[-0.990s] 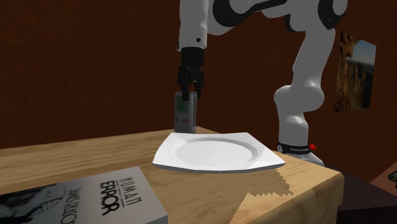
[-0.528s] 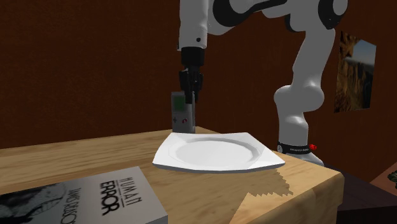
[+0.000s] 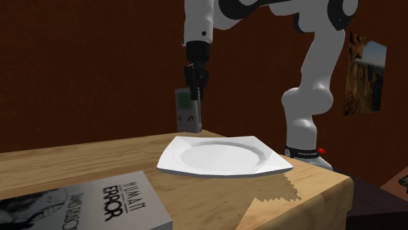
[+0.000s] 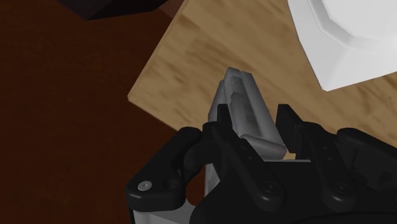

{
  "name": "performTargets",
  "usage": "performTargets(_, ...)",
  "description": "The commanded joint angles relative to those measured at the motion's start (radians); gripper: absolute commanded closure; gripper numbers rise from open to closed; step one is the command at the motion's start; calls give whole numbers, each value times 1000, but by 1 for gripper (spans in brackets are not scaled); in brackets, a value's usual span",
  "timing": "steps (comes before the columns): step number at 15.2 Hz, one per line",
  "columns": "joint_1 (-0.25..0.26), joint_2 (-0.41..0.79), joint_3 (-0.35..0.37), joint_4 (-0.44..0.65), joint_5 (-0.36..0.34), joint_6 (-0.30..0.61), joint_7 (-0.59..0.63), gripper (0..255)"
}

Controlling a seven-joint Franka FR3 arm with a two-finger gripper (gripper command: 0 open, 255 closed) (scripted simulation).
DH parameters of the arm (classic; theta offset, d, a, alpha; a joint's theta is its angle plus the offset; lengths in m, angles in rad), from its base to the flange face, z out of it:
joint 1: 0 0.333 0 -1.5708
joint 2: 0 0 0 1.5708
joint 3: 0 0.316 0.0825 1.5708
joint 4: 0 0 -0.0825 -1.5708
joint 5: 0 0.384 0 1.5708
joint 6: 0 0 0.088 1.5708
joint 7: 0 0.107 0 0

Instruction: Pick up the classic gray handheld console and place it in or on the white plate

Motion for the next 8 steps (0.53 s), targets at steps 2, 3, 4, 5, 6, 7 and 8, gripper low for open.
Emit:
performTargets(2, -1, -4, -4, 37, -1, -40, -2, 255)
performTargets(3, -2, -5, -5, 49, -1, -54, -3, 255)
performTargets(4, -2, -6, -6, 62, -1, -67, -3, 255)
performTargets(5, -2, -6, -7, 75, -2, -81, -3, 255)
performTargets(6, -3, -7, -7, 88, -2, -94, -4, 255)
performTargets(7, -3, -7, -8, 101, -3, -108, -4, 255)
performTargets(8, -4, -7, -9, 115, -3, -121, -4, 255)
